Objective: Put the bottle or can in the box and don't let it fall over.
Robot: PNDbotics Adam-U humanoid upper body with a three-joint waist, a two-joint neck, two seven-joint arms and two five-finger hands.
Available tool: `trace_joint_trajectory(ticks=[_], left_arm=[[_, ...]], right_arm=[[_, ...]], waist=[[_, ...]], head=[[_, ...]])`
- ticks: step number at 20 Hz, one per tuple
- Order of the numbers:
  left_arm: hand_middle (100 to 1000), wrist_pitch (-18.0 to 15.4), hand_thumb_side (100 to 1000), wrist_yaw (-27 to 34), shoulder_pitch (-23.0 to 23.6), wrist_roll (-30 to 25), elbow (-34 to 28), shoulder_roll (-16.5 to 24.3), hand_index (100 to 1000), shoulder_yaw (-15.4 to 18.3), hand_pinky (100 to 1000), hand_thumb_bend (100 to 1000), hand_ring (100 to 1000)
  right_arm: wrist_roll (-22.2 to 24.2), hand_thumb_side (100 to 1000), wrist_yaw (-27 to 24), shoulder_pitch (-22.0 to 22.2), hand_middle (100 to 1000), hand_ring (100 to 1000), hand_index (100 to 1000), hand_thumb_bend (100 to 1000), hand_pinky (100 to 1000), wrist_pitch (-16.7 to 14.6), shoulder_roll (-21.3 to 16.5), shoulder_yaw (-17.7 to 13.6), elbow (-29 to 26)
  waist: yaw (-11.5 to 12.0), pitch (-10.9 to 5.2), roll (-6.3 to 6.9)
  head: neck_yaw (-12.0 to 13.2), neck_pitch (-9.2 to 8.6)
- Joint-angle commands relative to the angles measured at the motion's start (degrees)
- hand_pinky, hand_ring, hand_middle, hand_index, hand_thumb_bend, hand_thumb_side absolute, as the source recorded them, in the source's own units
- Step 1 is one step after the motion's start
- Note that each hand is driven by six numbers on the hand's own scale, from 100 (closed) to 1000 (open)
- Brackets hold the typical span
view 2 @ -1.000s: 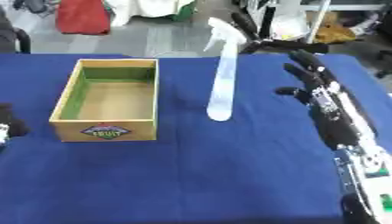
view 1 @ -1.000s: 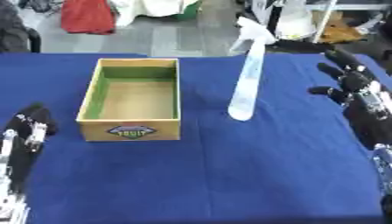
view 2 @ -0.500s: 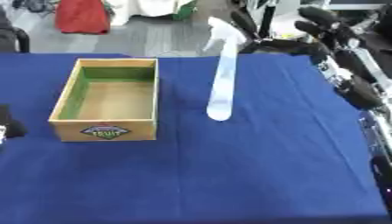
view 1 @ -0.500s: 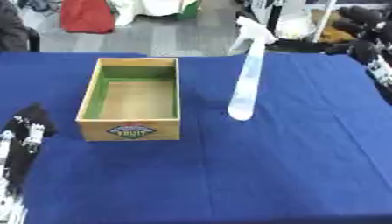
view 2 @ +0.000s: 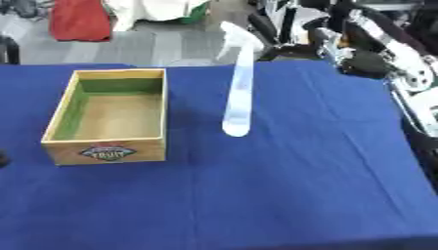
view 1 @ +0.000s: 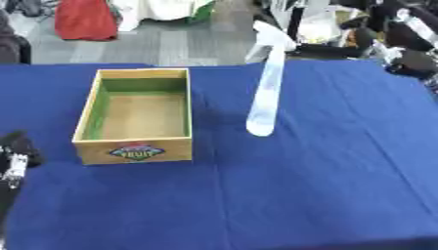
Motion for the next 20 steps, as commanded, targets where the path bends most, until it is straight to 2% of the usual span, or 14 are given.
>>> trace_joint_trajectory(ticks=[1,7,15,20], left_arm=[[531,-0.15,757,-0.28,-0.81,-0.39,-0.73,0.79,867,-0.25,674,299,572],[531,-0.20,756,-0.18,-1.16,-0.84,-0.69,1.00,867,-0.65,675,299,572],[531,-0.25,756,-0.03,-1.56,-1.18,-0.65,1.17,867,-0.94,675,299,572],[531,-0.27,756,-0.02,-1.78,-1.48,-0.62,1.27,868,-1.23,675,299,572]], right_arm=[[0.67,555,5.13,-3.04,1000,1000,1000,100,896,-2.79,-0.30,-0.22,4.02],[0.17,537,14.48,-6.97,1000,1000,1000,100,918,-6.78,1.85,-0.53,9.17],[-0.71,562,19.92,-9.17,1000,1000,1000,100,934,-9.00,4.09,-0.37,12.14],[-0.99,595,22.69,-10.37,1000,1000,1000,100,944,-9.16,5.31,-0.70,13.64]], waist=[[0.38,-0.36,0.09],[1.89,-0.36,-0.17],[3.07,-0.47,-0.31],[3.89,-0.47,-0.42]], head=[[-1.09,-0.84],[-2.88,-1.42],[-3.87,-1.56],[-4.60,-1.54]])
